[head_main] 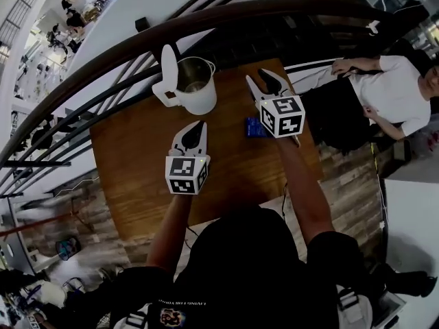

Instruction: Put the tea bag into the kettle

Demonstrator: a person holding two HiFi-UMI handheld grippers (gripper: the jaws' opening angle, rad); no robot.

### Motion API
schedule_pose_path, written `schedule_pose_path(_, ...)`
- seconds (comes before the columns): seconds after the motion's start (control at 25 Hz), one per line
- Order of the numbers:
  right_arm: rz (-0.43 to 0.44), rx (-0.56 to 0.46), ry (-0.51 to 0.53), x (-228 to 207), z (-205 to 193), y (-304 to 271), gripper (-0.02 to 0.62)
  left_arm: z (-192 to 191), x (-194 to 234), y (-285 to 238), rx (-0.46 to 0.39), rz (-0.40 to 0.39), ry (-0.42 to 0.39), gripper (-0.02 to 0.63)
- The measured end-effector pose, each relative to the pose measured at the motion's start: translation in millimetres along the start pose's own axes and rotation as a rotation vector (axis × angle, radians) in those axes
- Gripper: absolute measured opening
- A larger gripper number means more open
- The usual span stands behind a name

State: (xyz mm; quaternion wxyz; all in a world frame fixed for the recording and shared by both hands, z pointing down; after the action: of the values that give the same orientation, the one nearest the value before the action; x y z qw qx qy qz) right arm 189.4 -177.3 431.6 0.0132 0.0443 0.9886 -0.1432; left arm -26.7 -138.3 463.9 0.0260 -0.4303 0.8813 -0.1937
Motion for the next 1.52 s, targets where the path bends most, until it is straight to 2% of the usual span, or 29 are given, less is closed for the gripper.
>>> schedule_pose_path(0.4, -0.131, 0.117, -0.097, -63, -82, 44, 0.146, -29, -46, -61, 0.121, -0.136, -0.054, 0.005)
schedule_pose_path(0.68, -0.171, 0.201, -0.162, -90, -141, 66, 0.146, -61, -75, -104, 0.208, -0.203, -0.078, 0.005)
schedule_pose_path(1.12, -0.125, 0.373, -0.273, -88, -225, 71, 0.146, -123, -89, -156, 0.399, -0.248, -0.102, 0.005)
schedule_pose_path(1.52, -0.069, 0.439, -0.355, -85, -257, 65, 0.152, -151, -97, -180, 0.498, -0.293, -0.063, 0.008)
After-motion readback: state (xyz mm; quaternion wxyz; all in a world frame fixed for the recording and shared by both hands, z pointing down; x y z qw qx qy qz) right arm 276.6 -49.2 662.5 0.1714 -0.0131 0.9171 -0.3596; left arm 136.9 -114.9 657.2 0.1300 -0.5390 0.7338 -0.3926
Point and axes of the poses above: the fingertips, and each gripper's own axes: y backward along the fingers, x to its left, z out of its top, the point moved 4 cm from there along y, backward along the fingers, and after that the axes turned 1 degree about -z, right-handed, at the moved point
